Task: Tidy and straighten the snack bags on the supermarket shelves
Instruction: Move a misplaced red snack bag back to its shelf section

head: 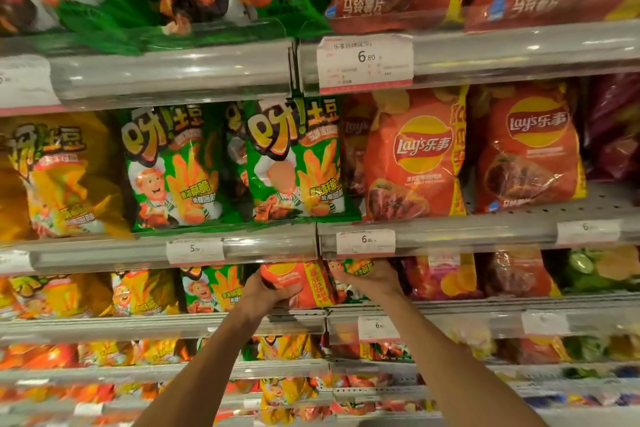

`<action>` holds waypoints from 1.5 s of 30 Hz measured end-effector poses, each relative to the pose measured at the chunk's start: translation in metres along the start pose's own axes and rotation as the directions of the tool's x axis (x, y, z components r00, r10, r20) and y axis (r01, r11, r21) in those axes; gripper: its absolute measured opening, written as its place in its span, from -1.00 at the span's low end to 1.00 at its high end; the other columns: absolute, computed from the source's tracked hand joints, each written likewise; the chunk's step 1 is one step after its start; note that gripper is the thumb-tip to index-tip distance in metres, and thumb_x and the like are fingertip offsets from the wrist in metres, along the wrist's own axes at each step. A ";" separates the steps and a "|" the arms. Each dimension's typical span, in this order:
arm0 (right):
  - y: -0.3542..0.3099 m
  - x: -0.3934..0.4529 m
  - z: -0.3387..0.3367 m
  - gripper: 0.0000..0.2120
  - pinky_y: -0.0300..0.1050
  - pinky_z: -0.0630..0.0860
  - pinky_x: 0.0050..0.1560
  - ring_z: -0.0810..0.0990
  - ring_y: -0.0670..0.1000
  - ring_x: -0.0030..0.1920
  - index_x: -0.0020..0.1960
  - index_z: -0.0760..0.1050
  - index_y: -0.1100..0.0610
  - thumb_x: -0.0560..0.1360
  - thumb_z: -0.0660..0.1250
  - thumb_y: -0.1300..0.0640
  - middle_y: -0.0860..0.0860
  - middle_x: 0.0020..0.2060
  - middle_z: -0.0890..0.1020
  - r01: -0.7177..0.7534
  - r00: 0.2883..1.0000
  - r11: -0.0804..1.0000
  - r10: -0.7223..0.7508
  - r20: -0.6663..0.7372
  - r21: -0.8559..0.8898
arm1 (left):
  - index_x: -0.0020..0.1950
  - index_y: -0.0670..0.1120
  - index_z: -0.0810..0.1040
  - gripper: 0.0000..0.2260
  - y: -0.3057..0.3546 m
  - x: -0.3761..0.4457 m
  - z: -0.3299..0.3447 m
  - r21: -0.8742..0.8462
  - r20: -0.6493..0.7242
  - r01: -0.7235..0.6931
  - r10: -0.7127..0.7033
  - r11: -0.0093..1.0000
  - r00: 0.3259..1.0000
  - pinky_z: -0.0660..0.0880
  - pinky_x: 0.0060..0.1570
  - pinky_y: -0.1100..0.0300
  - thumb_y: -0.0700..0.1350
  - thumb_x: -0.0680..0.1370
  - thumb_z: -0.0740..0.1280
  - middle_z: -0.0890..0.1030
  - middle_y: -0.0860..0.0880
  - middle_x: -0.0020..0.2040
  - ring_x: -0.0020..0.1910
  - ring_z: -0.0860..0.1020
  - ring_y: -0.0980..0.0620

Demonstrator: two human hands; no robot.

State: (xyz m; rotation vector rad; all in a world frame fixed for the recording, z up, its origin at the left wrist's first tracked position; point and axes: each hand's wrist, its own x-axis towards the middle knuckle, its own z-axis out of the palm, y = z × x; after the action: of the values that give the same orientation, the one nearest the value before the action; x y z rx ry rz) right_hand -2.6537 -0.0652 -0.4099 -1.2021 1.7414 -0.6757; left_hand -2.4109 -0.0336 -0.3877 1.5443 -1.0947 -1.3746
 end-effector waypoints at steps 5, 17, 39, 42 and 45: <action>-0.004 -0.017 0.002 -0.28 -0.01 0.56 0.26 0.61 0.11 0.23 0.25 0.52 0.10 0.28 0.59 -0.31 0.05 0.18 0.67 0.055 0.996 0.998 -0.058 -0.074 -0.041 | 0.25 -0.19 0.54 -0.46 -0.001 -0.001 -0.009 -0.001 0.025 0.001 -0.001 1.000 1.000 0.60 0.12 -0.07 -0.23 0.31 0.61 0.68 -0.17 0.11 0.09 0.66 -0.15; -0.004 -0.061 -0.023 -0.22 -0.05 0.60 -0.12 0.68 0.08 -0.07 0.30 0.48 0.11 0.28 0.55 -0.34 0.00 -0.10 0.69 0.064 0.895 0.987 -0.123 -0.430 -0.148 | 0.22 -0.19 0.53 -0.47 0.002 -0.001 -0.008 -0.005 -0.012 0.018 -0.018 1.000 1.000 0.64 -0.02 -0.01 -0.18 0.31 0.62 0.69 -0.19 0.07 0.02 0.68 -0.17; 0.109 -0.105 -0.119 -0.57 -0.08 0.56 0.10 0.70 -0.06 -0.02 0.10 0.61 0.04 0.30 0.67 0.03 -0.06 -0.10 0.75 0.055 0.927 0.921 0.097 -0.363 0.385 | 0.24 -0.16 0.47 -0.46 -0.004 -0.006 0.071 0.123 -0.324 -0.112 0.147 0.986 0.935 0.52 0.12 -0.03 -0.13 0.35 0.62 0.60 -0.18 0.15 0.07 0.56 -0.12; 0.104 -0.105 -0.114 -0.55 -0.07 0.57 0.11 0.70 -0.05 -0.01 0.10 0.60 0.05 0.29 0.67 0.02 -0.05 -0.09 0.75 0.062 0.933 0.922 0.083 -0.350 0.383 | 0.21 -0.18 0.48 -0.49 0.001 -0.004 0.065 0.082 -0.316 -0.112 0.133 0.990 0.939 0.52 0.18 -0.12 -0.15 0.36 0.61 0.61 -0.22 0.14 0.09 0.58 -0.17; 0.093 -0.101 -0.099 -0.57 -0.28 0.54 0.01 0.69 -0.17 -0.06 0.08 0.59 0.01 0.29 0.67 0.01 -0.13 -0.12 0.74 0.082 0.946 0.926 0.044 -0.320 0.370 | 0.14 -0.14 0.46 -0.58 0.009 -0.007 0.061 0.026 -0.296 -0.142 0.144 0.989 0.944 0.52 0.20 -0.16 -0.16 0.40 0.58 0.61 -0.20 0.09 0.12 0.58 -0.20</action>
State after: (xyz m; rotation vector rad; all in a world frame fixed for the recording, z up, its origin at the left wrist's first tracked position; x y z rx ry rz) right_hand -2.7691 0.0583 -0.4036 -0.8729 1.7536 -1.2182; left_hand -2.4727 -0.0299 -0.3837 1.5809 -1.0004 -1.0039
